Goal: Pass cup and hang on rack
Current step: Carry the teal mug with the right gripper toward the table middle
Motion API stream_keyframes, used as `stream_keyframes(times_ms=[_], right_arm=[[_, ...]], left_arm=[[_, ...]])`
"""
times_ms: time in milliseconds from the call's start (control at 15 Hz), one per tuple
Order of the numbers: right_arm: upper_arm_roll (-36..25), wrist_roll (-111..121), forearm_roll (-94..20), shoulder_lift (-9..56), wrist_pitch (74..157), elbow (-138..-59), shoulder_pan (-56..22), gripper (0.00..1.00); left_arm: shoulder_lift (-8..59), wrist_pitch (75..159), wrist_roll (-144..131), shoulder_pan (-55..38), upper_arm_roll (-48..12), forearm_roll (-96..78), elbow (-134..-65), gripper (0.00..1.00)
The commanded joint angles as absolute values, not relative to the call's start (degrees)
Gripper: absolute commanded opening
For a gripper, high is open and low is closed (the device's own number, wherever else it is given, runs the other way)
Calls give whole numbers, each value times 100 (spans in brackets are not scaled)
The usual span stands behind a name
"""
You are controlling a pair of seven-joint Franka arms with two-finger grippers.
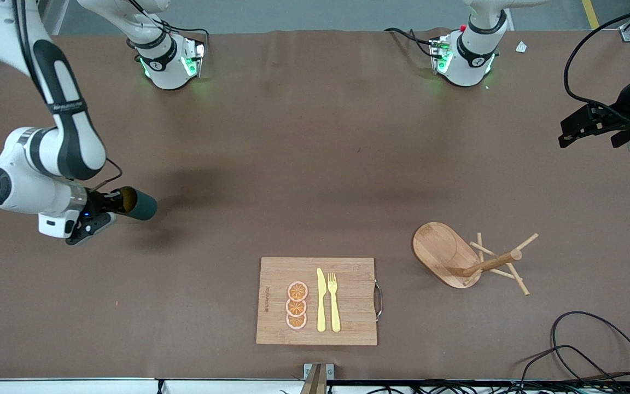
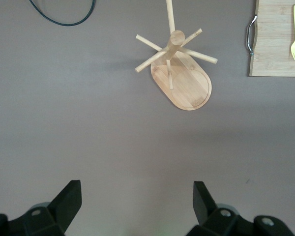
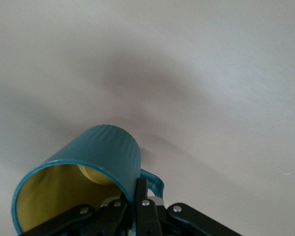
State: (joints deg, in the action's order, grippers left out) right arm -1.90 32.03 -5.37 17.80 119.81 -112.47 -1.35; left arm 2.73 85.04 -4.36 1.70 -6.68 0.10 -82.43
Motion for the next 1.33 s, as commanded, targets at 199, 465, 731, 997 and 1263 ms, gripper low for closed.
stream_keyframes(times_ms=[199,465,731,997,1263], right_arm=[[-220,-162,-571,1467,11865,-11216,-2106,0],[-228,-2096,-703,1993,12154,-10584,-3223,0],[-229,-3679,-712,2924,12226,-9583,-3918,0],[-229,-4885,-677,3787,12217,-8624,-4324,0],[-229,-5377,-686,4121,12234,-8245,-4456,0]], left_arm=[[211,8429,-299,229,-677,-79,-8191,100],[211,8394,-299,229,-677,-79,-8191,100],[211,8385,-299,229,-677,-79,-8191,100],[211,8385,-299,220,-677,-79,-8191,100],[211,8385,-299,220,-686,-79,-8191,100]])
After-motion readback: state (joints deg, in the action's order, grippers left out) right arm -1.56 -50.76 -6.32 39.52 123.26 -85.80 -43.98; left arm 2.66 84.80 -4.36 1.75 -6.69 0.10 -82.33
